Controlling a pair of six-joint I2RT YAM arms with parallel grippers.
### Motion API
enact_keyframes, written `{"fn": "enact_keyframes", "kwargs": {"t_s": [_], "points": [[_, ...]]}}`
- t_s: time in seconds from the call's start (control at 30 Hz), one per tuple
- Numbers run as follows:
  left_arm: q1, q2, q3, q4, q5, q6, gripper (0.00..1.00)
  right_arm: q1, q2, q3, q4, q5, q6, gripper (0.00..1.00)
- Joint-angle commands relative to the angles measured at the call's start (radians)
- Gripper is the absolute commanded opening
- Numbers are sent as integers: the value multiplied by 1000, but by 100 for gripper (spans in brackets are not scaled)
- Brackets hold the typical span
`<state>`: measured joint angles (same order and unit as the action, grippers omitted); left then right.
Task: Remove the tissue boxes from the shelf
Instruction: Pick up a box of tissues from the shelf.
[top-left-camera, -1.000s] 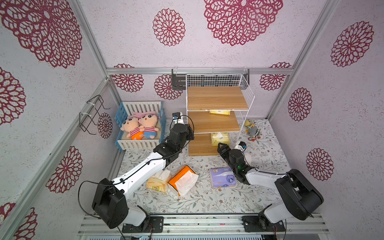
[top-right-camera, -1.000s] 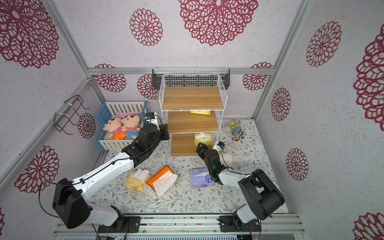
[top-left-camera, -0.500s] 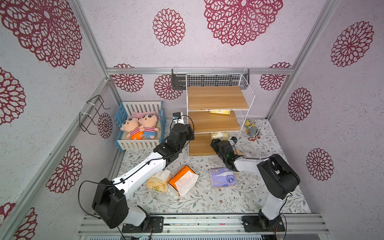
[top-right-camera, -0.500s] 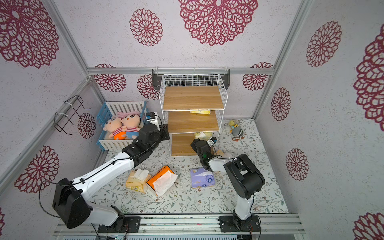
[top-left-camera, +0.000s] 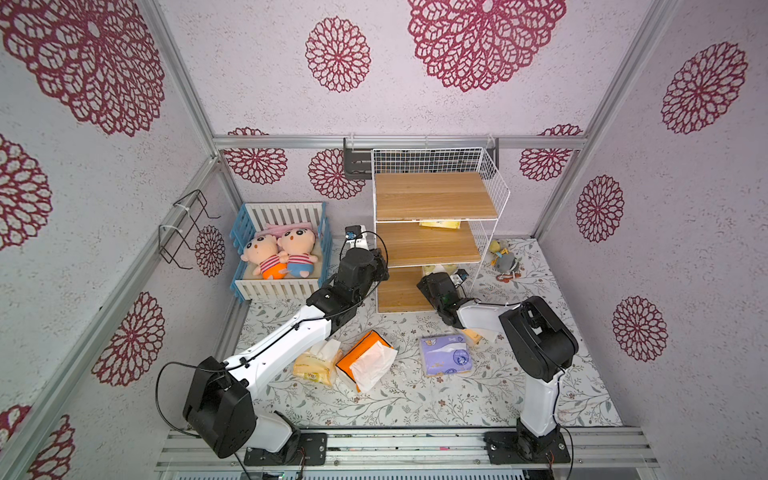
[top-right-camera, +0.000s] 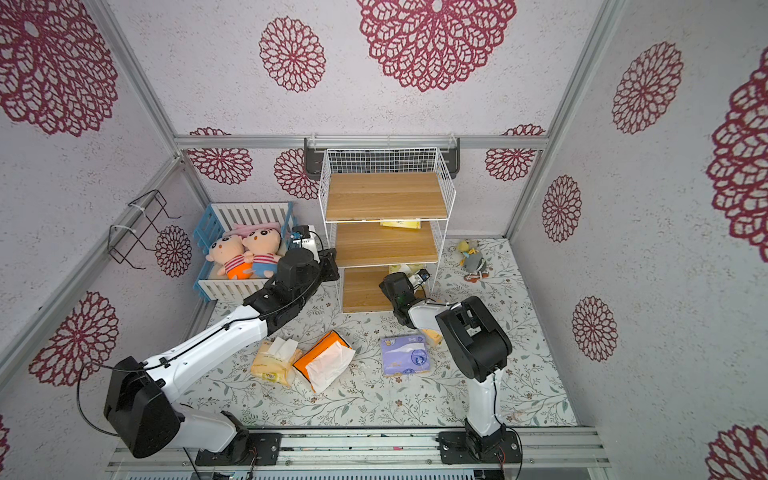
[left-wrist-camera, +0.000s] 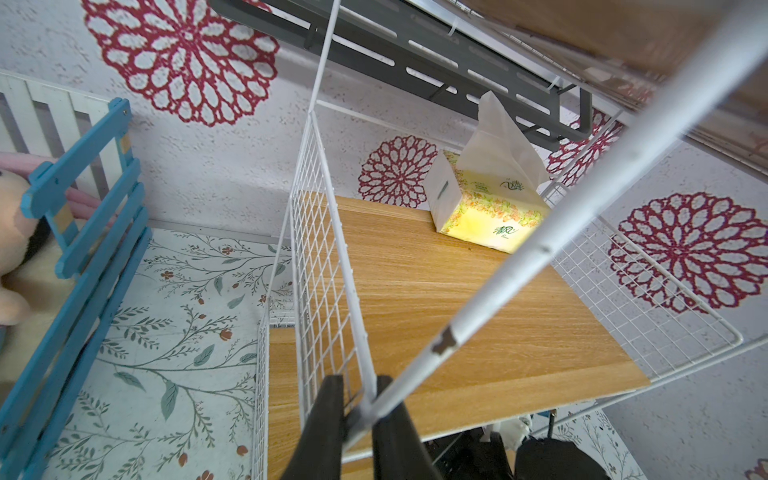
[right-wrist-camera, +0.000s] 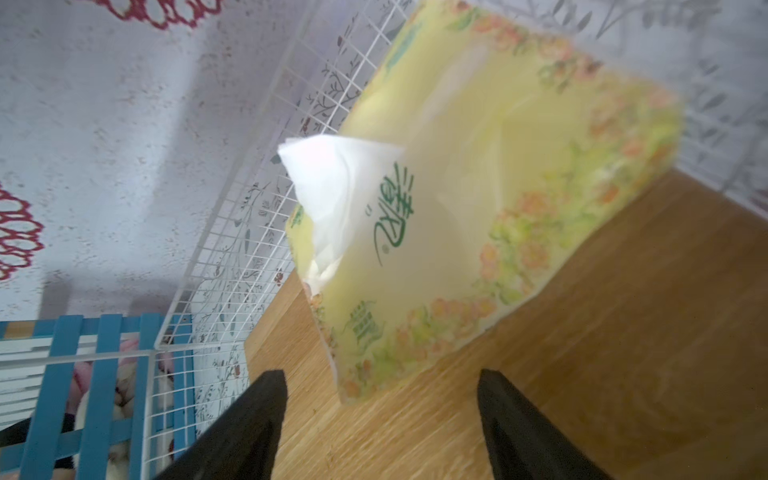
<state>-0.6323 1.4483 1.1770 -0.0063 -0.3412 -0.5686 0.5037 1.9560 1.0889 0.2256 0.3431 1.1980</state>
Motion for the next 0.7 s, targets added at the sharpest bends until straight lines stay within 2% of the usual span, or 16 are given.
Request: {"fn": "enact_keyframes", "kwargs": {"t_s": [0.0, 0.23, 0.33, 0.67], "points": [[-3, -10, -28, -3, 69, -92, 3, -10, 19, 47, -35, 25, 12, 78], [-1, -13, -31, 9, 76, -94, 3, -24, 50, 84, -54, 25, -3, 67], [-4, -14, -34, 12, 79, -94, 3, -36, 65, 97, -57, 13, -19, 56], [-2, -27, -53, 17, 69, -95, 3, -47, 63, 112, -61, -10, -63, 29]]}}
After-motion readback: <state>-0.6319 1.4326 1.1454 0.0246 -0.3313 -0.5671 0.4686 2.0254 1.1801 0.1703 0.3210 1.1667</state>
